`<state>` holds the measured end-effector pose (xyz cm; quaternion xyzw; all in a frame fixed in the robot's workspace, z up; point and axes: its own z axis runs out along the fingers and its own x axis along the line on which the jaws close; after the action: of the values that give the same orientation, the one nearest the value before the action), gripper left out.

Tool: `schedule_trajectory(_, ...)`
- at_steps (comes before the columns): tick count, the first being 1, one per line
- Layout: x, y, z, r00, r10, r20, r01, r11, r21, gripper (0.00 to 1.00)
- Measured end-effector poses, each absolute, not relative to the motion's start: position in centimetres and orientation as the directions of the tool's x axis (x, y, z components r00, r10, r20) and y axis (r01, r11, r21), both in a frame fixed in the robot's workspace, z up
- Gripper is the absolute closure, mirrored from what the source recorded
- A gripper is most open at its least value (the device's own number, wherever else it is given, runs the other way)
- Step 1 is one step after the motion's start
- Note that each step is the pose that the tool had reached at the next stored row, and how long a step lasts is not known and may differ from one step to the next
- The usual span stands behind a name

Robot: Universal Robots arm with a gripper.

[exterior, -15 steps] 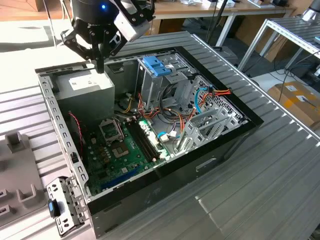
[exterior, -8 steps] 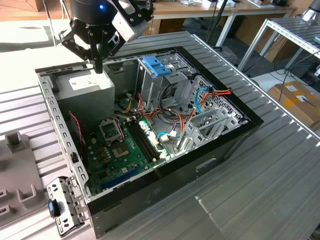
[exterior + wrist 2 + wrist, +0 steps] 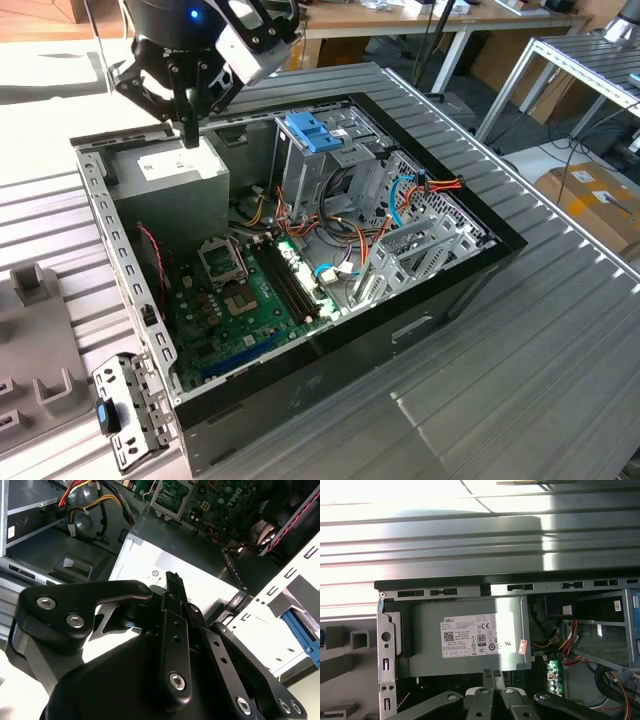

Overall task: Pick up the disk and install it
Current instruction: 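Reach for the disk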

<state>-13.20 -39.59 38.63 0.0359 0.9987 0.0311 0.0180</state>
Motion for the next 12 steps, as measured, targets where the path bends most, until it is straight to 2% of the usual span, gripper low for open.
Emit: schedule_trajectory(12,-13.87,-39.59,38.63,-0.997,0.073,-0.034,0.071,0.995,0.063,0.89)
